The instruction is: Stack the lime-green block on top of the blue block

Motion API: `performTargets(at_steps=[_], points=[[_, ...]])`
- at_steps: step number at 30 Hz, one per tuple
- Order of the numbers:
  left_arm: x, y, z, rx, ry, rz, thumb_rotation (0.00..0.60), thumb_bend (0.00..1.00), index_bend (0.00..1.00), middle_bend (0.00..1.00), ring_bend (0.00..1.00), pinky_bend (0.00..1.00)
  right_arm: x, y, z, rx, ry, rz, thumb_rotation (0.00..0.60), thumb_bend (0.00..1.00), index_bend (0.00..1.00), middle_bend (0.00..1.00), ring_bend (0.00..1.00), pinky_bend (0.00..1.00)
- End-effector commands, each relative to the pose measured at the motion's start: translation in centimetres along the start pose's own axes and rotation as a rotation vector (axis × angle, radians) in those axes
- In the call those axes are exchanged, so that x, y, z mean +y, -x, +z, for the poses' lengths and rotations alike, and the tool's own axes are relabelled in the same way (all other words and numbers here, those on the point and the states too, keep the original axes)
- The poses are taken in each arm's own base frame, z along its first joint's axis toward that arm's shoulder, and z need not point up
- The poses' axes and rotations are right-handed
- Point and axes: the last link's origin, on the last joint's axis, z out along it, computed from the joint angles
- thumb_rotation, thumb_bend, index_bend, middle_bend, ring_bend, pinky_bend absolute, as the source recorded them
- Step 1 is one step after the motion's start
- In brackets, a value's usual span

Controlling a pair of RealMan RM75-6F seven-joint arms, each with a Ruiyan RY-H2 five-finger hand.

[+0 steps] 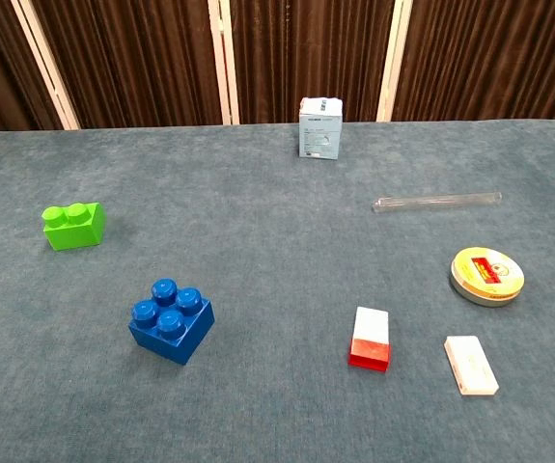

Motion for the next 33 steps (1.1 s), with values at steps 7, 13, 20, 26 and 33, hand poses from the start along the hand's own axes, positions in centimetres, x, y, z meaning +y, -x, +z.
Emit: performTargets(at_steps=[7, 13, 20, 26, 33], points=[[-0.1, 0.1, 0.1, -0.019, -0.005, -0.004, 0.600, 0.00, 0.00, 0.00, 0.00, 0.00, -0.1, 0.1, 0.1, -0.019, 0.002, 0.003, 0.600, 0.00, 0.01, 0.00, 0.00, 0.00], [0.2, 0.4, 3.7, -0.069, -0.003, -0.027, 0.600, 0.00, 0.00, 0.00, 0.00, 0.00, -0.2, 0.3, 0.3, -0.030, -0.001, 0.000, 0.600, 0.00, 0.01, 0.00, 0.00, 0.00], [0.6, 2.6, 11.9, -0.197, -0.049, -0.017, 0.600, 0.00, 0.00, 0.00, 0.00, 0.00, -0.3, 1.0, 1.0, -0.050, 0.016, -0.027, 0.600, 0.00, 0.01, 0.00, 0.00, 0.00], [0.7, 5.3, 16.3, -0.294, -0.081, 0.014, 0.600, 0.00, 0.00, 0.00, 0.00, 0.00, -0.4, 1.7, 1.4, -0.063, 0.032, -0.056, 0.600, 0.00, 0.01, 0.00, 0.00, 0.00], [1.7, 8.6, 18.9, -0.382, -0.084, 0.040, 0.600, 0.00, 0.03, 0.05, 0.06, 0.06, -0.4, 2.5, 1.6, -0.090, 0.042, -0.080, 0.600, 0.00, 0.01, 0.00, 0.00, 0.00]])
